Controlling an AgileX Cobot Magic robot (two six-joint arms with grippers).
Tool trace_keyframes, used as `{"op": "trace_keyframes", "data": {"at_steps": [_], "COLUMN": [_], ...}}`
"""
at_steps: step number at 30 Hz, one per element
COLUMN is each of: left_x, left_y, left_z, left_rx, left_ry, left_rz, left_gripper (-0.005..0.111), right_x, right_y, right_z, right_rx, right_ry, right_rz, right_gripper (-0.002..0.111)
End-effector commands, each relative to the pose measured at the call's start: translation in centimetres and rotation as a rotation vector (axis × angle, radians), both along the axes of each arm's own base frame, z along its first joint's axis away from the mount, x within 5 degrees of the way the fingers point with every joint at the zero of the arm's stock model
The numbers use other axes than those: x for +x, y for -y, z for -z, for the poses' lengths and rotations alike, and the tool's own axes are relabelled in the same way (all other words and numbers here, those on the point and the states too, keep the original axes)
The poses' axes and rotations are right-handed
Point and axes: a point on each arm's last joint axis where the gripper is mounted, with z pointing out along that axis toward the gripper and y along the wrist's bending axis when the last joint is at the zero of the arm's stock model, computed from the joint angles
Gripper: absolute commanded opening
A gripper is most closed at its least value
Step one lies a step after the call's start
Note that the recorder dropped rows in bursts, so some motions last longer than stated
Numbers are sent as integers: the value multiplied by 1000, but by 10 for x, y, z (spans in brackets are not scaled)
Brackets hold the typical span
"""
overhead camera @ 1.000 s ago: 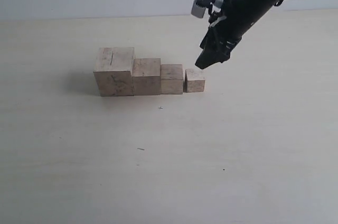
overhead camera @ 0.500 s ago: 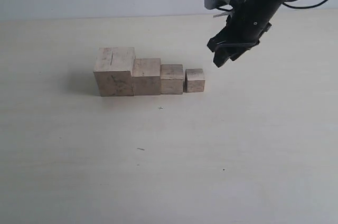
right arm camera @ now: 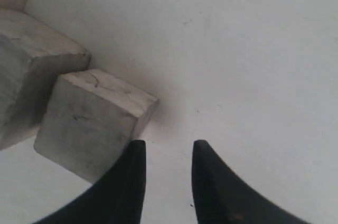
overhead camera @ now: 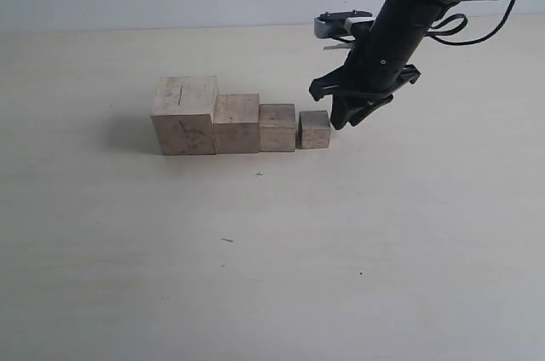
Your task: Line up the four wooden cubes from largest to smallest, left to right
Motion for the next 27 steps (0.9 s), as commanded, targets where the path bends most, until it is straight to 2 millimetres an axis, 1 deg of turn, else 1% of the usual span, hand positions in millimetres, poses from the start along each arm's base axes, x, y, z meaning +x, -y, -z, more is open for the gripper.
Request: {"op": "trace_keyframes", "data": {"at_steps": [1,12,17,27], "left_x": [0,0,0,0], "left_y": [0,0,0,0], "left_z": [-2,-2,-2,-2], "left_rx": [2,2,2,2], "left_ry": [20,20,20,20], "left_rz": [-6,-6,-6,-6], "left_gripper": [0,0,0,0], "right_x": [0,2,0,-1], "right_y": [-5,-6,-9,-9], "right_z": [4,4,3,3], "right_rx": [-3,14,44,44], "right_ry": [16,23,0,-15], "right_rz": [0,32,51,49], "right_gripper": [31,31,31,31]}}
